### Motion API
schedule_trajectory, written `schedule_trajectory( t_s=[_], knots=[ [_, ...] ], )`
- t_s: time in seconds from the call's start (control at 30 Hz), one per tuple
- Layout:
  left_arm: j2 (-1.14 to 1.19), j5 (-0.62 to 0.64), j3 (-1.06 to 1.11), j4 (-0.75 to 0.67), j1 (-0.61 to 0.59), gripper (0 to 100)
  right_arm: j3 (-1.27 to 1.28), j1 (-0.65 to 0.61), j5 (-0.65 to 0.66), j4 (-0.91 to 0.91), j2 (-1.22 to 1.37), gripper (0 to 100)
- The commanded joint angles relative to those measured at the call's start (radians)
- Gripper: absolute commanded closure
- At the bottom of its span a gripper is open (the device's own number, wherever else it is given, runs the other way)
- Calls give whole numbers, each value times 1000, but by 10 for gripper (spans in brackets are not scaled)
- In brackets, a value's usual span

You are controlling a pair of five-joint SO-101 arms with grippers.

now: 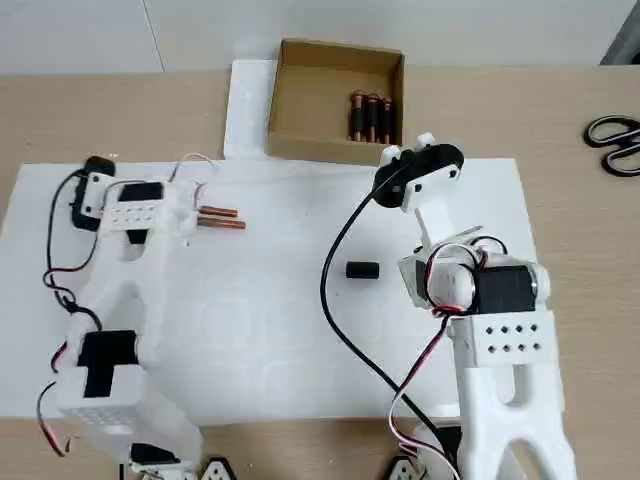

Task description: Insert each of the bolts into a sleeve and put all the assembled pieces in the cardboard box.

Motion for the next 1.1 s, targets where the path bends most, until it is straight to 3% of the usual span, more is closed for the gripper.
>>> schedule_trajectory(
  t_s=[0.0,0.3,1.07],
  knots=[
    [8,2,-38,-20,-8,895,-12,4,-8,-12,-8,995],
    [132,-3,-42,-20,-6,896,-12,2,-11,-12,-8,995],
    [143,-29,-44,-77,71,897,-12,2,-12,-10,-8,995]
  ],
)
